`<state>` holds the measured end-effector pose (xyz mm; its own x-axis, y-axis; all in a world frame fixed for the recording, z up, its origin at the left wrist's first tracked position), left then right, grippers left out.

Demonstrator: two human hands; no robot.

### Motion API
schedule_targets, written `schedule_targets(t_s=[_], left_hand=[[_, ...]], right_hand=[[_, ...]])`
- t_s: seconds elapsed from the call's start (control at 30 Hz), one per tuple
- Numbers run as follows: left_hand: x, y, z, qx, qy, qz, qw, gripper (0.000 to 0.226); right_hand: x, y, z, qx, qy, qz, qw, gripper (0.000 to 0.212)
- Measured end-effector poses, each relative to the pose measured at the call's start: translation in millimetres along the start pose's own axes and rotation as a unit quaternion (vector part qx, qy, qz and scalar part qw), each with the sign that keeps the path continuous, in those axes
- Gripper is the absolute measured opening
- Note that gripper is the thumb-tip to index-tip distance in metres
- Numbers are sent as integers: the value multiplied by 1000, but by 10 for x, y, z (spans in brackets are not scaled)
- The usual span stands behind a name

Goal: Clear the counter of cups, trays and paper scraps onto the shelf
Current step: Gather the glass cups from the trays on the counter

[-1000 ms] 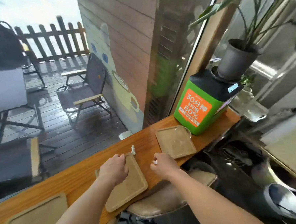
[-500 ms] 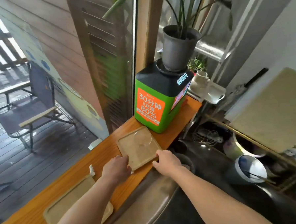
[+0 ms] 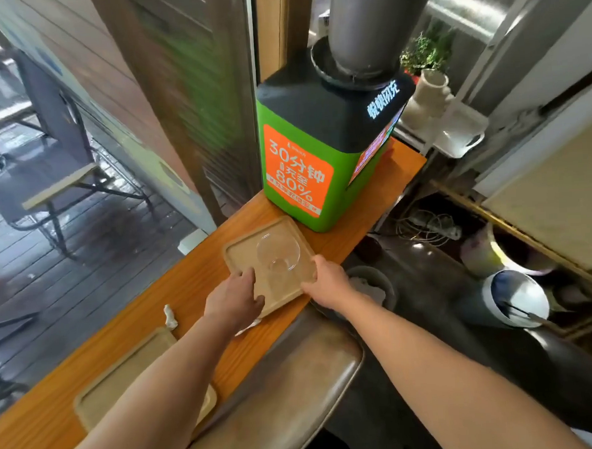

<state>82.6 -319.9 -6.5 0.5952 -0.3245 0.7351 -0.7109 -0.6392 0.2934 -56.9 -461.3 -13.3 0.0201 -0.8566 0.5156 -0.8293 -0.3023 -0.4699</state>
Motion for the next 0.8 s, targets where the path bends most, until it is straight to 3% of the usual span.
schedule_targets(t_s=[0.27,0.57,0.8], left_hand=[[-96,-66,418,35,-26,-48,998,42],[-56,-28,733,-12,-25,-226,974,87],[84,5,542,-35,-37,-283,958,84]], right_hand=[[-2,37,505,10,-33,5,999,78],[-36,-58,649,80,-18,77,994,82],[8,-199,409,95,-8,77,992,77]])
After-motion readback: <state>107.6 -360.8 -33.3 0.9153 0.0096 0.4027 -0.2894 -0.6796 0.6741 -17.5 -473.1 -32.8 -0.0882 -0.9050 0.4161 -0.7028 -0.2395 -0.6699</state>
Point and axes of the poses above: each hand's wrist, its own z-axis towards the middle knuckle, its own x-axis out of the back of the hand, y = z × x, the point moved 5 cm from there along z, towards the middle knuckle, and after that the axes turned 13 degrees about -y, right-handed, at the moved point
